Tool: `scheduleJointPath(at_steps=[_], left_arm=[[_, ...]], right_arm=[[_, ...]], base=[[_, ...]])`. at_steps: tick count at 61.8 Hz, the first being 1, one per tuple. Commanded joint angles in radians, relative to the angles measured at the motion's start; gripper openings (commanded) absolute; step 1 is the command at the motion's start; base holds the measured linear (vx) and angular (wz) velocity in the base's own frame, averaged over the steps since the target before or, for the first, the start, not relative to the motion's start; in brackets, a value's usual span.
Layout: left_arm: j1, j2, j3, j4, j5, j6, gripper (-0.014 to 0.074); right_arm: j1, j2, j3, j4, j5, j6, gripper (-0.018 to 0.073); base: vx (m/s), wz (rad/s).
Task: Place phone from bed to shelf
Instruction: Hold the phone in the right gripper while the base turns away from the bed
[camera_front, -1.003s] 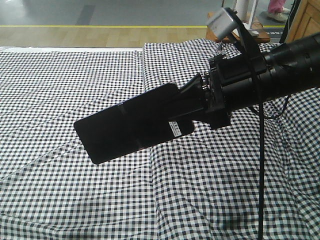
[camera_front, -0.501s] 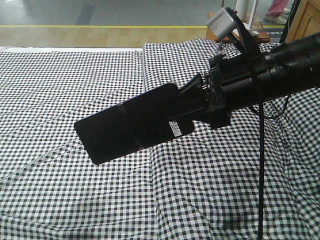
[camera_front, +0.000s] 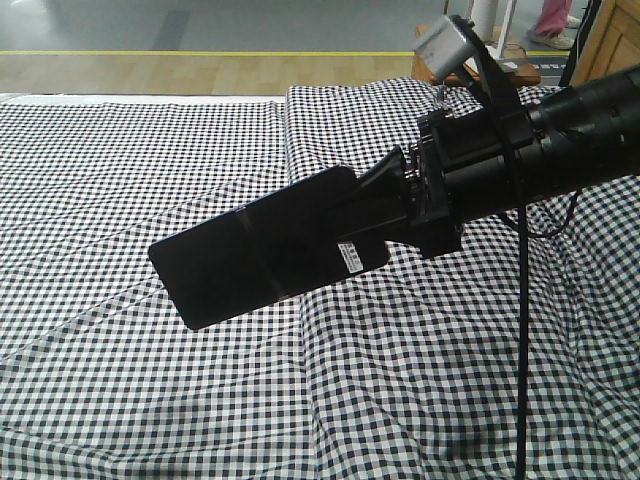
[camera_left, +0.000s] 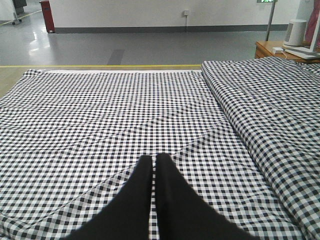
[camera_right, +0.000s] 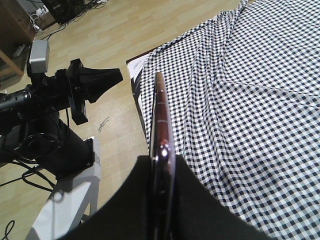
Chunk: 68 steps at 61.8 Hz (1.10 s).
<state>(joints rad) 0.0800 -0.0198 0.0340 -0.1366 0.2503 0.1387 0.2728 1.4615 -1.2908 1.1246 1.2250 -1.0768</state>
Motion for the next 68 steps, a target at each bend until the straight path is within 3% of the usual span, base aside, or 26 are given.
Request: scheduleJointPath(at_steps=[1,68], left_arm=[[-0.004,-0.005,0.003,-0.009,-0.069,-0.004,0.0001],[-0.004,-0.005,0.003,-0.009,-0.069,-0.004,0.0001]], right_arm=[[-0.001,-0.038,-0.026,0.093,0.066,-0.003,-0.0004],[-0.001,-0.038,-0.026,0.093,0.066,-0.003,-0.0004]], base=[[0.0,0.0],[-0.03,0.14]])
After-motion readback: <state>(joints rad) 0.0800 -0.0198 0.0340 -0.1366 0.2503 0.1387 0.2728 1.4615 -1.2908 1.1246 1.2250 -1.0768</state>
